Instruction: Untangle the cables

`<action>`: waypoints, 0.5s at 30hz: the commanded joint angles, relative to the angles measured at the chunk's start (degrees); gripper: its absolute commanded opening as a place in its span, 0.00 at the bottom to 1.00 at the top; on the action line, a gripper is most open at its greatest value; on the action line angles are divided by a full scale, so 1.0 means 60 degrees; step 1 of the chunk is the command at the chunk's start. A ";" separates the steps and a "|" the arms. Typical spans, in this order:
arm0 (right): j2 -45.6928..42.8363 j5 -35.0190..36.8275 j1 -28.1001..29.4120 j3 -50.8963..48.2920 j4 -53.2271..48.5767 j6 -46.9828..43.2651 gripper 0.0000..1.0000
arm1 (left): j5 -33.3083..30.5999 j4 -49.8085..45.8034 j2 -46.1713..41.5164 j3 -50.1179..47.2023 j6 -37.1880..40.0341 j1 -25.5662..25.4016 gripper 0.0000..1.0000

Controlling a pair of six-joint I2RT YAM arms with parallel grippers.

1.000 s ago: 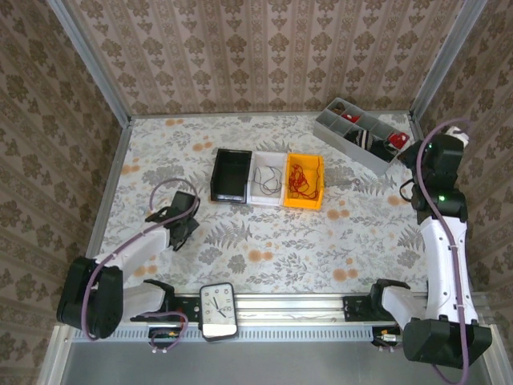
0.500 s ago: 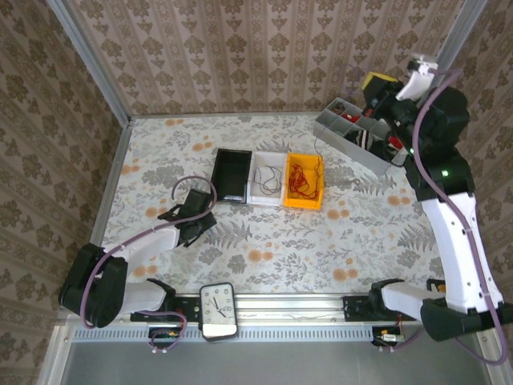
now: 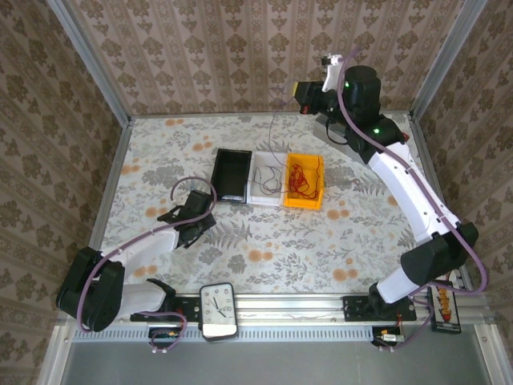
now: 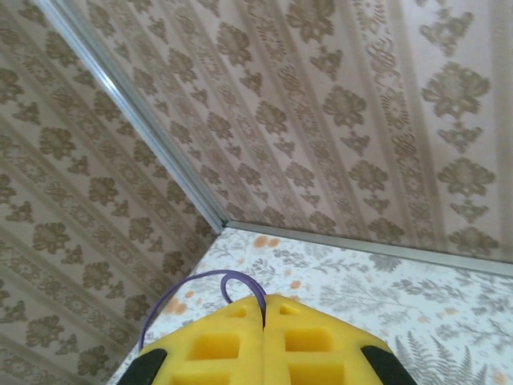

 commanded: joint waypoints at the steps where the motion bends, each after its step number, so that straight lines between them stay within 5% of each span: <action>1: 0.0050 -0.0103 0.0137 0.0800 0.0233 -0.0203 0.00 | -0.0268 -0.0250 -0.0086 0.0022 -0.0247 -0.0041 0.00; 15: 0.0823 0.0231 0.0231 0.0150 0.0132 -0.0203 0.00 | -0.0297 -0.0255 -0.0123 -0.0040 -0.0291 -0.0055 0.00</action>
